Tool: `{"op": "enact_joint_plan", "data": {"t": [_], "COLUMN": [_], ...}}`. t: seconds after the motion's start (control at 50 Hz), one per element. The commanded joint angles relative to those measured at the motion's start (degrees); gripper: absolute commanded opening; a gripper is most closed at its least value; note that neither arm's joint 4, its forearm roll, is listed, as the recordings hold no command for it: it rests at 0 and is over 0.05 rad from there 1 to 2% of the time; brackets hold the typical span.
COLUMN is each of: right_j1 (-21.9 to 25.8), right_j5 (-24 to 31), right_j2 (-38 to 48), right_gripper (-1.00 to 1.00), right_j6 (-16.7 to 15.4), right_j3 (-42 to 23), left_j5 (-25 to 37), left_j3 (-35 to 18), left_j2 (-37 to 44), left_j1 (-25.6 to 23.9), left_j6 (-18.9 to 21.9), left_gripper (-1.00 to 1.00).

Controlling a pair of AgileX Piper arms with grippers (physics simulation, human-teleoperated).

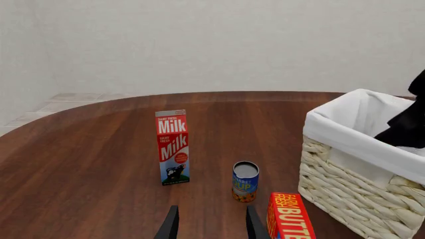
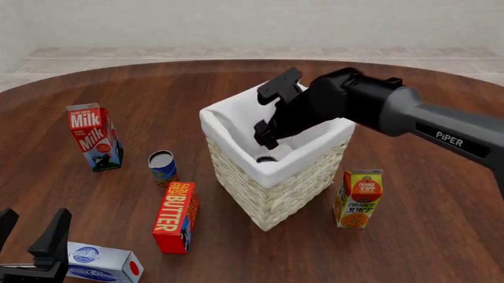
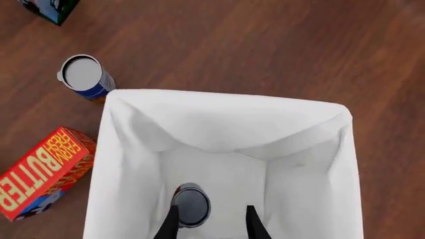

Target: Pick up the tomato sauce, and put it in the basket.

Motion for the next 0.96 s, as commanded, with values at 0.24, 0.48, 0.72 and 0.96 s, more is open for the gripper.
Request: {"op": "enact_joint_plan", "data": {"t": [0.24, 0.48, 0.72, 0.96], "right_j1": [0.85, 0.54, 0.84, 0.46], "right_j5": [0.63, 1.16, 1.47, 2.37], "right_j2": [-7.86, -13.35, -18.73, -26.22], "right_gripper": [1.0, 1.0, 1.0, 1.0], "right_j6": [0.17, 0.13, 0.86, 1.21], "right_j3": [3.09, 6.28, 9.05, 13.12], "left_j5": [-0.01, -0.01, -0.01, 0.02], "left_j3": [0.0, 0.0, 0.0, 0.0], "left_j2": [0.02, 0.02, 0.02, -0.03], "left_j1": [0.0, 0.0, 0.0, 0.0], "left_j6": [0.0, -0.01, 0.0, 0.0], "left_gripper": [1.0, 1.0, 1.0, 1.0]}}
